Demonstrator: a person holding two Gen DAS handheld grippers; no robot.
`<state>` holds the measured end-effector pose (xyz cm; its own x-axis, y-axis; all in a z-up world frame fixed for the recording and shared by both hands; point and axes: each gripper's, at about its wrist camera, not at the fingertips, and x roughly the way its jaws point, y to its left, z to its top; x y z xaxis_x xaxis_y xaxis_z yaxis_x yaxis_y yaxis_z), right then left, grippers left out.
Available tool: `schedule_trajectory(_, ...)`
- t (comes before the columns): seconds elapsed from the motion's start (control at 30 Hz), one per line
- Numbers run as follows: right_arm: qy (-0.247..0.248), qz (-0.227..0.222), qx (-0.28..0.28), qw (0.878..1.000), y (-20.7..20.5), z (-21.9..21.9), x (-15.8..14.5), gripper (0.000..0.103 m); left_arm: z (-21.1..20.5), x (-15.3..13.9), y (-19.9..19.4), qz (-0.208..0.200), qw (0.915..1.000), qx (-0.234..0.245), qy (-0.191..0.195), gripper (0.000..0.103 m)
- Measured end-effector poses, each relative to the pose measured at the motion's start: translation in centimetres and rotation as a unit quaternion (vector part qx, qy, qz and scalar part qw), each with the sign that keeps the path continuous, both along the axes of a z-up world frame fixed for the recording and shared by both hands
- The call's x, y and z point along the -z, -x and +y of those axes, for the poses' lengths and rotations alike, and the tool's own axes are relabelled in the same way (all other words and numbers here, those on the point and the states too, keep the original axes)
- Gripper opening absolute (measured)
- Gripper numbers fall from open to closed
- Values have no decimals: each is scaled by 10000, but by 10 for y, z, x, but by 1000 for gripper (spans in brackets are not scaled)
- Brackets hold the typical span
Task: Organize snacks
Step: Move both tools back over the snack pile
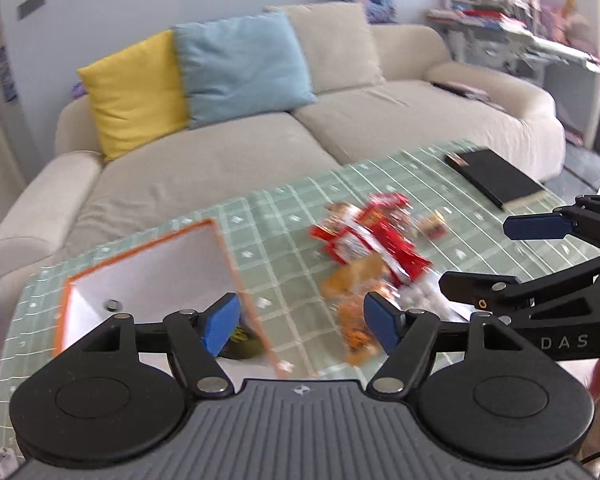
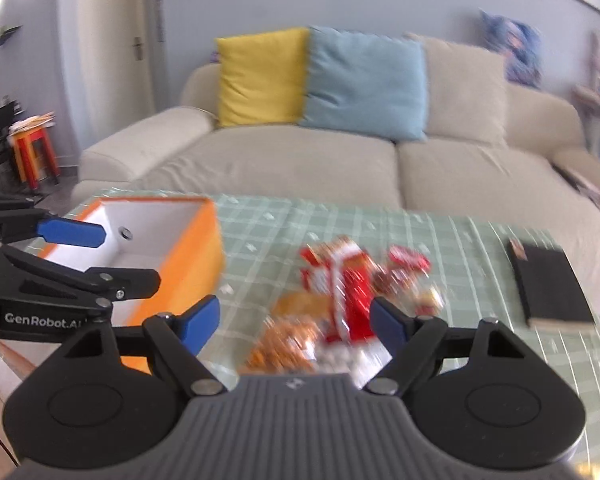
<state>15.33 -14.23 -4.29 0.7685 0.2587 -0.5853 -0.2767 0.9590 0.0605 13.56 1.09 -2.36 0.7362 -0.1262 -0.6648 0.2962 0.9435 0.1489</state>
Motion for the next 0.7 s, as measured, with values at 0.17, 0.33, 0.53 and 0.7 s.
schedule_trajectory(0.17,155,250,311,9991,15,-27,25,80,-31,21,5,201,9995,192,-143,83)
schedule_trajectory(0.33,91,458,583,9972,13,-49,44,80,-51,33,6,311,9988,249,-283,83)
schedule_trajectory(0.53,62,638,728,9953,1,-61,65,79,-56,41,-6,628,9980,14,-19,83)
schedule_trajectory(0.7,168,803,661,9944,-15,-61,85,73,-57,49,-22,848,9957,-219,291,83)
